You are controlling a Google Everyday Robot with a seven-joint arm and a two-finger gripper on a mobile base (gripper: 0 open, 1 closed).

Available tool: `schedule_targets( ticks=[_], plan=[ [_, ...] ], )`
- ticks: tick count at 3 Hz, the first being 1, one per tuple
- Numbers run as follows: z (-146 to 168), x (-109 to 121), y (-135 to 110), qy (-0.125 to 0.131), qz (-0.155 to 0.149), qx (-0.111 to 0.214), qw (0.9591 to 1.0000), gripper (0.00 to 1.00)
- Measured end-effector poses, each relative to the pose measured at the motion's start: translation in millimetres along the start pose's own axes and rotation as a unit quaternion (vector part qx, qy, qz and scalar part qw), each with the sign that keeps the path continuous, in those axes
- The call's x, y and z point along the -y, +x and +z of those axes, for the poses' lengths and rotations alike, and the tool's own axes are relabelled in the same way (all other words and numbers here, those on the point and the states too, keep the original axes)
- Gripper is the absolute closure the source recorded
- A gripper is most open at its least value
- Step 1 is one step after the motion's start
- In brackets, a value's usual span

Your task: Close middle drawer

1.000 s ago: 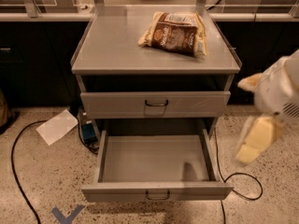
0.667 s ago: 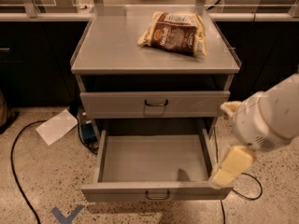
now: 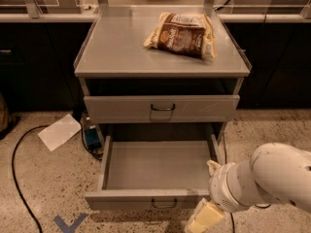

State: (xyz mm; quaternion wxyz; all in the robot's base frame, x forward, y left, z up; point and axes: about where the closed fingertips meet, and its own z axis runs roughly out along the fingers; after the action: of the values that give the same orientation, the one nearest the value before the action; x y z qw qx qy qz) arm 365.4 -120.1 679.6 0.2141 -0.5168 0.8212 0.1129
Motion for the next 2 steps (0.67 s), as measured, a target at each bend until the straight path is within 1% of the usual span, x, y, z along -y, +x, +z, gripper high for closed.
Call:
schedule_targets(
  ticks=[1, 2],
  plan=[
    [0.1, 0.0, 0.0, 0.000, 0.000, 0.000, 1.0000, 0.00],
    [9.6, 3.3, 5.0, -0.005, 0.003, 0.006, 1.0000, 0.00]
  ],
)
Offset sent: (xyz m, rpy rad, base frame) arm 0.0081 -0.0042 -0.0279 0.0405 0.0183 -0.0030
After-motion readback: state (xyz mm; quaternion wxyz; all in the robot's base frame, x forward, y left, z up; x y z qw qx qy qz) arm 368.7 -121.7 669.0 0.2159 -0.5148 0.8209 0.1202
